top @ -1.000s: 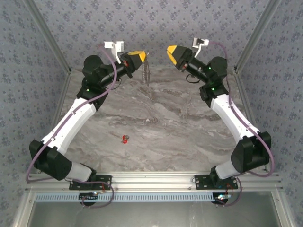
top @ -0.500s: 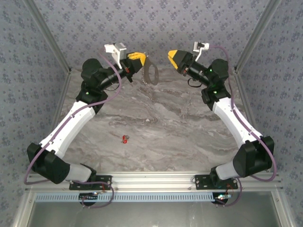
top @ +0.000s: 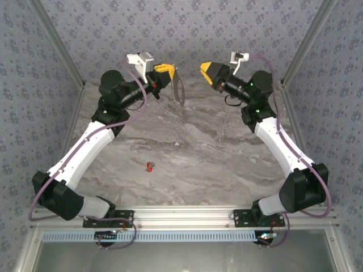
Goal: Put the keys on the keyring
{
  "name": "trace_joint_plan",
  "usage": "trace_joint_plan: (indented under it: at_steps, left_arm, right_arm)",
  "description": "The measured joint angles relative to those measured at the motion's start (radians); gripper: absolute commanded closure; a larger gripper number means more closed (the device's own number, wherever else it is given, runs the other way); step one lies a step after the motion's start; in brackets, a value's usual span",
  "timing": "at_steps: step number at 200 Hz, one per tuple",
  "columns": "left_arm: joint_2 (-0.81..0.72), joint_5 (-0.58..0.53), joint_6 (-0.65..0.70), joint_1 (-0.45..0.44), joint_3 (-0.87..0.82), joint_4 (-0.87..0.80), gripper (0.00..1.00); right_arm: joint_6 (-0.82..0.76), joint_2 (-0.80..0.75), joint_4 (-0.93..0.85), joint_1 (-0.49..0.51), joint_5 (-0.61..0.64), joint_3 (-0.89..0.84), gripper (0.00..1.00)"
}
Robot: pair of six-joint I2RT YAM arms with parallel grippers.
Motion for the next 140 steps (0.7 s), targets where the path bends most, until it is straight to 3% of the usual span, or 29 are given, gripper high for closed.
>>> trace_joint_plan:
  at_steps: [55, 95, 140]
  left_arm:
    - [0.0, -0.171, -0.066, 0.018, 0.034, -0.179, 1.0]
    - [0.0, -0.233, -0.095, 0.061, 0.04, -0.298, 1.0]
    - [0.0, -0.309, -0.128, 0.126, 0.04, -0.401, 1.0]
  right_arm:
    - [-0.204, -0.103, -0.301, 0.04, 0.005, -0.155, 0.51]
    - [-0.422, -0.119, -0.577, 0.183, 0.061, -0.209, 0.51]
    - [-0.486, 0.018, -0.738, 0.341, 0.154, -0.219, 0.52]
